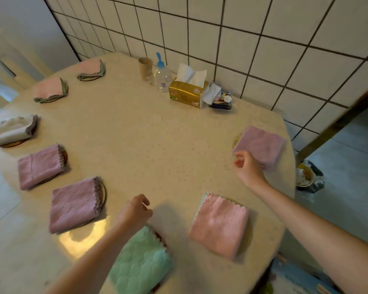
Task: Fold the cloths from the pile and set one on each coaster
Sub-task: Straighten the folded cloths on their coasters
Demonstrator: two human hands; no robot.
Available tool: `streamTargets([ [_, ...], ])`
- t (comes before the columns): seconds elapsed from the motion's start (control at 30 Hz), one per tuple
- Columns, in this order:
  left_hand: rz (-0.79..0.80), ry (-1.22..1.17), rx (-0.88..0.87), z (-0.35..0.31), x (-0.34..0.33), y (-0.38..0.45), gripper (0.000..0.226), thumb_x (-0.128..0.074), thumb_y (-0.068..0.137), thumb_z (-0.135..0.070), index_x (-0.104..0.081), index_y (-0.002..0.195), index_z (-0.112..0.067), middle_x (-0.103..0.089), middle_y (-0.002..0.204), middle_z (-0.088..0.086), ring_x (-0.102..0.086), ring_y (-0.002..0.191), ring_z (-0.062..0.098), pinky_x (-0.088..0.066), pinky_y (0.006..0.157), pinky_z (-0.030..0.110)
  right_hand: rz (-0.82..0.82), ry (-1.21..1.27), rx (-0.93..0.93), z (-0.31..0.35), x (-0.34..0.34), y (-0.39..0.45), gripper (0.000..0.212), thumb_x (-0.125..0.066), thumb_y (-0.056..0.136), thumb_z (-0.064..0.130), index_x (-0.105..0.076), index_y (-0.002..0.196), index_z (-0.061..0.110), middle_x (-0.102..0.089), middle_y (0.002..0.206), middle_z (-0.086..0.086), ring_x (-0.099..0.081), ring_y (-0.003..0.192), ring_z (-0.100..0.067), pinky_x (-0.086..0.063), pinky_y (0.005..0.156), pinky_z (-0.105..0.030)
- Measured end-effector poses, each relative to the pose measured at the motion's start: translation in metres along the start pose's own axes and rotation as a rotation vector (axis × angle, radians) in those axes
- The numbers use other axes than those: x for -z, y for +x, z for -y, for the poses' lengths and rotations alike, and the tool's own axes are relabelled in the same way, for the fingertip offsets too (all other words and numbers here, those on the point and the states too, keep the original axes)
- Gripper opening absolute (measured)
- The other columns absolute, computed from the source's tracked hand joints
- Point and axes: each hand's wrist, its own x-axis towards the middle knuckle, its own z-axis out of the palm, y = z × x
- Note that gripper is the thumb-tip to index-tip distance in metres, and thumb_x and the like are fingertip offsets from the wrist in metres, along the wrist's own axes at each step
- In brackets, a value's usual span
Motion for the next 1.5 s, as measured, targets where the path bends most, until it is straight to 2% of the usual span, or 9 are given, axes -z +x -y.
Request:
streamTargets([
  [0.23,-0.313,-0.116,0.032,0.131,0.064,0.019,0.004,-0.067,0.082,-0.012,-0.062,0.081,-0.012,-0.065,0.080,0.007,-0.057,0.071,0.022,-0.041,0.060,0.030,0.377,0.029,0.026,0.070,-0.127,-0.117,0.018,-0.060,0.078,0.010,-0.058,0.092,0.022,-0.060,0.077,0.009,-0.060,0.076,-0.015,-0.047,0.070,-0.025],
  [0.37,-0.403,-0.150,0.105,0.197,0.096,0.038,0.022,-0.064,0.080,-0.017,-0.063,0.102,-0.014,-0.062,0.104,0.012,-0.055,0.092,0.031,-0.047,0.081,0.038,0.529,-0.137,-0.068,0.085,-0.176,-0.167,0.026,-0.067,0.078,0.024,-0.057,0.102,0.020,-0.064,0.094,0.003,-0.059,0.088,-0.013,-0.044,0.074,-0.021],
  [0.5,-0.293,-0.239,0.219,0.246,0.117,0.048,0.039,-0.064,0.084,-0.025,-0.051,0.117,-0.007,-0.051,0.118,0.019,-0.051,0.106,0.039,-0.043,0.088,0.043,0.379,-0.321,-0.128,0.094,-0.195,-0.195,0.038,-0.070,0.078,0.032,-0.056,0.108,0.012,-0.063,0.110,-0.006,-0.058,0.100,-0.021,-0.045,0.083,-0.029],
  [0.7,-0.035,-0.605,0.251,0.257,0.117,0.057,0.024,-0.074,0.069,-0.024,-0.058,0.066,-0.007,-0.058,0.061,0.012,-0.055,0.063,0.026,-0.043,0.061,0.031,0.351,-0.464,-0.291,0.096,-0.194,-0.213,0.055,-0.073,0.071,0.047,-0.051,0.110,0.014,-0.060,0.114,-0.006,-0.058,0.102,-0.023,-0.047,0.082,-0.031],
  [0.93,0.091,-0.762,0.380,0.246,0.121,0.065,0.041,-0.078,0.042,-0.026,-0.063,0.067,0.002,-0.058,0.063,0.014,-0.055,0.061,0.026,-0.044,0.061,0.030,0.428,-0.683,-0.331,0.103,-0.201,-0.202,0.058,-0.063,0.063,0.058,-0.058,0.105,0.019,-0.064,0.112,-0.006,-0.056,0.106,-0.029,-0.042,0.088,-0.036],
  [1.13,0.146,-0.858,0.315,0.247,0.133,0.070,0.025,-0.080,0.072,-0.023,-0.063,0.078,-0.005,-0.062,0.080,0.014,-0.056,0.073,0.026,-0.048,0.073,0.036,0.508,-0.360,-0.341,0.120,-0.195,-0.205,0.020,-0.068,0.067,0.028,-0.055,0.080,0.021,-0.064,0.085,-0.001,-0.062,0.075,-0.015,-0.044,0.057,-0.024],
  [1.27,0.232,-1.051,0.349,0.251,0.140,0.076,0.050,-0.078,0.070,-0.012,-0.058,0.112,0.008,-0.058,0.092,0.016,-0.054,0.078,0.026,-0.045,0.068,0.036,0.545,-0.190,-0.370,0.120,-0.192,-0.210,0.026,-0.065,0.072,0.019,-0.053,0.095,0.019,-0.059,0.087,0.003,-0.059,0.071,-0.011,-0.043,0.055,-0.021],
  [1.33,0.244,-1.091,0.355,0.250,0.142,0.076,0.039,-0.068,0.081,-0.003,-0.052,0.115,0.004,-0.058,0.095,0.016,-0.058,0.078,0.024,-0.052,0.061,0.031,0.559,-0.052,-0.409,0.121,-0.186,-0.211,0.020,-0.064,0.076,0.011,-0.056,0.094,0.016,-0.059,0.083,0.003,-0.057,0.066,-0.009,-0.043,0.053,-0.019],
  [1.5,0.348,-1.174,0.170,0.245,0.149,0.082,0.043,-0.053,0.086,0.009,-0.051,0.126,-0.006,-0.062,0.116,0.017,-0.063,0.098,0.031,-0.058,0.072,0.036,0.407,0.537,-0.600,0.116,-0.174,-0.223,0.024,-0.063,0.082,0.002,-0.065,0.106,0.004,-0.072,0.098,-0.016,-0.070,0.087,-0.030,-0.056,0.079,-0.040],
])
